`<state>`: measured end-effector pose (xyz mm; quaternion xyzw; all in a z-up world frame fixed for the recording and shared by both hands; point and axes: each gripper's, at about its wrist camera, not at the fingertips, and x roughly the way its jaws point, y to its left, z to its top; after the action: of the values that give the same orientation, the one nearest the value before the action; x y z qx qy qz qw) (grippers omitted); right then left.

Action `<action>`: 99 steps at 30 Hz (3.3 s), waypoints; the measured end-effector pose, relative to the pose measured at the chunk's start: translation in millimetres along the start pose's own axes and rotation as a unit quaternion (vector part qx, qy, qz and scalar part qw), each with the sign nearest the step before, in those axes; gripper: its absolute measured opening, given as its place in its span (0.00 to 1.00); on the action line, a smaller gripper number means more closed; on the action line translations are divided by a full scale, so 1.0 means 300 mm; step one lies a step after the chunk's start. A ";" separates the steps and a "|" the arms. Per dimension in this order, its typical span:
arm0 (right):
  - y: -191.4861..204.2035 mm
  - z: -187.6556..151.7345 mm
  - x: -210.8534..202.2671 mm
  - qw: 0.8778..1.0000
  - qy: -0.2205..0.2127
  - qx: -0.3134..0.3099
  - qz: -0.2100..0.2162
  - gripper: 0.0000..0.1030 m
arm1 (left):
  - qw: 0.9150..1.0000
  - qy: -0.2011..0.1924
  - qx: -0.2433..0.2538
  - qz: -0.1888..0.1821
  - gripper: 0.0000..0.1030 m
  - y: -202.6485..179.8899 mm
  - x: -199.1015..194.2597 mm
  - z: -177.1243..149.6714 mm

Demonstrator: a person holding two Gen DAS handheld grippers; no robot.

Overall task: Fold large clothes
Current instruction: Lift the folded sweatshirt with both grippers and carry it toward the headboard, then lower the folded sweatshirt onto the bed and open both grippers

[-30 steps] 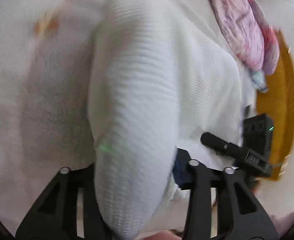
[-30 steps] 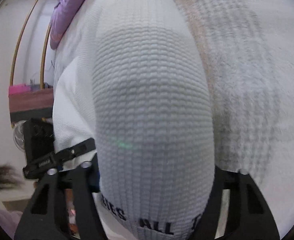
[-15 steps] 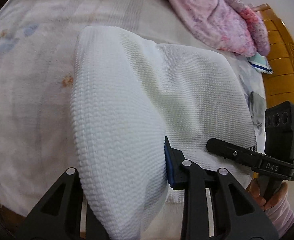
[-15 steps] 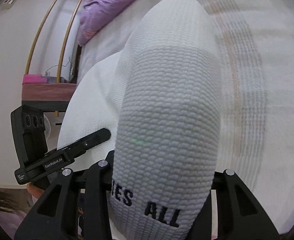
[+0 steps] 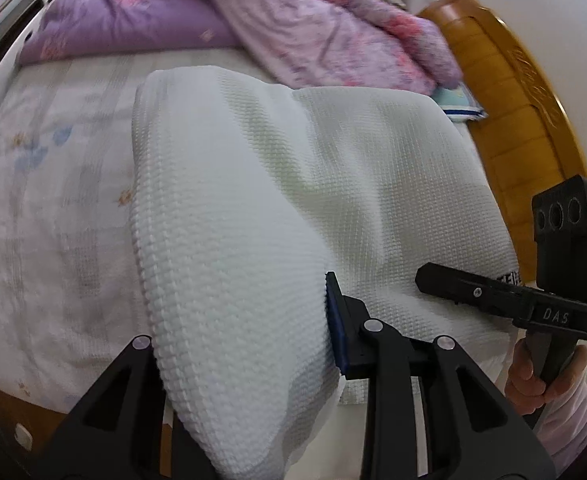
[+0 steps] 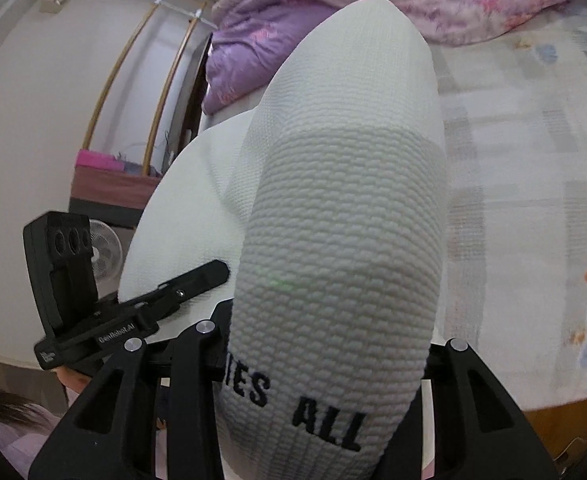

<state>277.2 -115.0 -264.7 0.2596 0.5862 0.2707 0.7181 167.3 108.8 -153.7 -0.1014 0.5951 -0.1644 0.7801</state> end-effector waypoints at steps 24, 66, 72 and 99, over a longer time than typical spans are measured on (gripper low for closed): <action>-0.467 -0.512 -0.999 0.993 -0.113 -0.001 -0.019 0.35 | 0.991 -0.039 0.126 -0.023 0.29 -1.169 0.034 -0.434; -1.659 0.457 -1.481 0.992 -0.058 0.113 0.001 0.35 | 0.995 0.026 0.086 -0.041 0.29 -2.067 1.234 0.622; -1.911 0.587 -1.404 0.994 -0.012 0.111 -0.003 0.46 | 0.998 0.034 0.062 0.005 0.35 -2.098 1.475 0.719; -2.231 0.455 -1.097 0.932 0.040 0.132 -0.336 0.20 | 0.990 0.119 -0.033 0.067 0.16 -1.877 2.164 0.606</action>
<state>413.2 -831.6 -471.6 0.1293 0.6976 -0.0561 0.7025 419.9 -663.9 -486.2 -0.0670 0.6945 -0.1027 0.7090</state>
